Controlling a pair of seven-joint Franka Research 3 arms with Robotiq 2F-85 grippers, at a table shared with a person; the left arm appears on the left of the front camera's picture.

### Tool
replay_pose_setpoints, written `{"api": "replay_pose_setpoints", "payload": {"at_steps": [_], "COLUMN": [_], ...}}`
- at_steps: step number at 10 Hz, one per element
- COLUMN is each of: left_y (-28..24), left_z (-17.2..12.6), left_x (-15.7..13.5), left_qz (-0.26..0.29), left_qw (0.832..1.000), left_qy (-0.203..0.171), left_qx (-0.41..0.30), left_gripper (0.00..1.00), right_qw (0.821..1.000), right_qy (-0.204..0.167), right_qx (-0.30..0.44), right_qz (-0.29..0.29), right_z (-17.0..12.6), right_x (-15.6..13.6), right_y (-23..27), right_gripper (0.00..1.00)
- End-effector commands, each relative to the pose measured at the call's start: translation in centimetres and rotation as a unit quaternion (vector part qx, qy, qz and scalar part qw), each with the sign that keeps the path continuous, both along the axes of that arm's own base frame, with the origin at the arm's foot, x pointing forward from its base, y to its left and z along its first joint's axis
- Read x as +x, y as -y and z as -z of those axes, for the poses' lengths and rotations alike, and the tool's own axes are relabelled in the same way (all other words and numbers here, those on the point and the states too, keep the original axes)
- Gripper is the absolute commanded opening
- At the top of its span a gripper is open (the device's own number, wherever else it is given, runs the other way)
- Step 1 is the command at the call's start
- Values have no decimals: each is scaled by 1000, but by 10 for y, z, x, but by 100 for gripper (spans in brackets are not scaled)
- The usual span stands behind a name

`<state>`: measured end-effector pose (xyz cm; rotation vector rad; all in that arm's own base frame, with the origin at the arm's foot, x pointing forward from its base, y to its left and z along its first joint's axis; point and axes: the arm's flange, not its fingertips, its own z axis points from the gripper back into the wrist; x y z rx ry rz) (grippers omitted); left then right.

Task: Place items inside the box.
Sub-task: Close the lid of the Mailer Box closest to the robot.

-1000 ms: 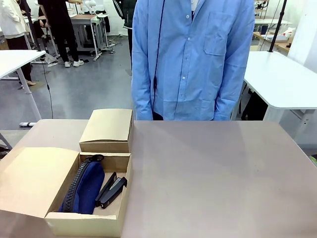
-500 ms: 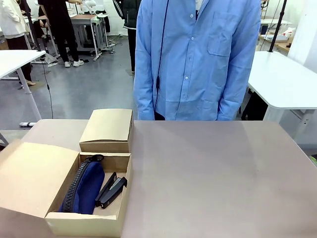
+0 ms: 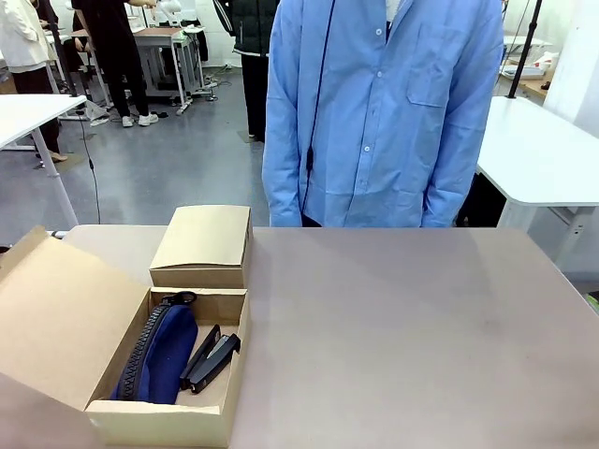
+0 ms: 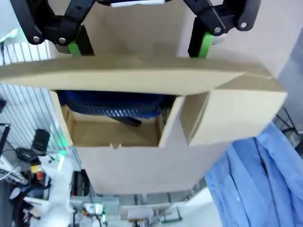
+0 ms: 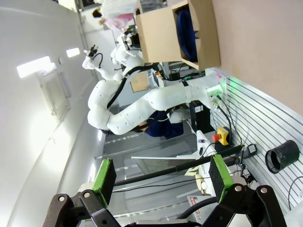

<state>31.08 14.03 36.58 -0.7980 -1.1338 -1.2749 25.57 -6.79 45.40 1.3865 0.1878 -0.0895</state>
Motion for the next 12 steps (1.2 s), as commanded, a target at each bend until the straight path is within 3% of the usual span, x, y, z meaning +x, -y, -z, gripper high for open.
{"api": "replay_pose_setpoints", "payload": {"at_steps": [1,3,6,9,12], "left_y": [29,63,119,169,198], "left_z": [-12,-21,-5,4,21], "left_x": [-10,-12,-23,-44,-67], "left_qz": [7,22,82,39,53], "left_qw": [998,997,996,998,998], "left_qy": [47,56,4,-31,-42], "left_qx": [-36,-50,-25,-41,-18], "left_gripper": [100,100,100,100,100], "right_qw": [1000,1000,1000,1000,1000], "right_qy": [0,0,0,0,0], "right_qx": [7,7,7,7,7], "right_qz": [-1,-1,-1,-1,-1], "right_z": [-7,-7,-7,-7,-7], "right_x": [1,1,1,1,1], "right_y": [3,3,3,3,3], "right_gripper": [100,100,100,100,100]}}
